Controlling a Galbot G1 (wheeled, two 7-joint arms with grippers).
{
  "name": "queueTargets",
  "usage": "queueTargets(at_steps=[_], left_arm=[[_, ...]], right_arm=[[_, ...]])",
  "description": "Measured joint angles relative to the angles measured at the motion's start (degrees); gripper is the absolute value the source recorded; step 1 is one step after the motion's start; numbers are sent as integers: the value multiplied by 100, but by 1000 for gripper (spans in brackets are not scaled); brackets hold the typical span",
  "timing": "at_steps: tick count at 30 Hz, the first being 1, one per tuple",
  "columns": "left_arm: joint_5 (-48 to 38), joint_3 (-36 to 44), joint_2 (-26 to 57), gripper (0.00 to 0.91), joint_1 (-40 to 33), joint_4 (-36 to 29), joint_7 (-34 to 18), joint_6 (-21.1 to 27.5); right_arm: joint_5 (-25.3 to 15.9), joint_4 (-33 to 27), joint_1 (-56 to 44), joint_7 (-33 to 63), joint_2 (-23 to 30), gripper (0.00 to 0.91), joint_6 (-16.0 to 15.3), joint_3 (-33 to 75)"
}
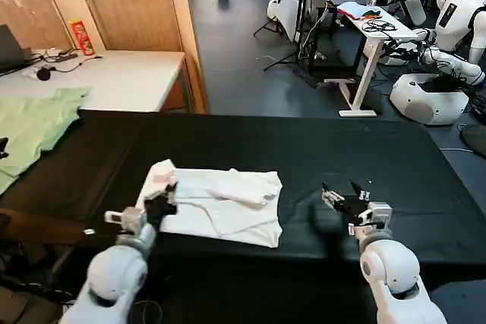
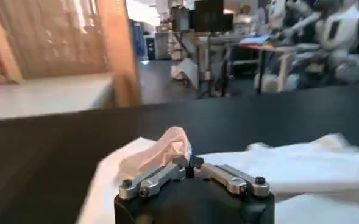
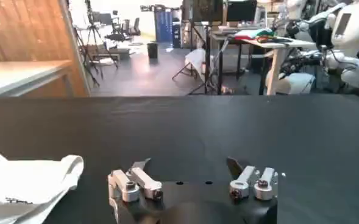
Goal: Fold and organize the clothes.
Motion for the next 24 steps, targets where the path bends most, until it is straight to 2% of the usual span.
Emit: queueTargets(at_steps=[9,17,24], left_arm=[[-647,782,-488,0,-133,-141,-119,292],[-1204,1063,-643,0,-188,-318,-341,558],[-1452,1210,-754,0,-224,-221,-400,553]], right_arm=[[-30,-60,3,-6,32,878,9,42],[-103,-90,3,-15,96,878,11,-8],[-111,-83,-17,-21,81,878,12,6]])
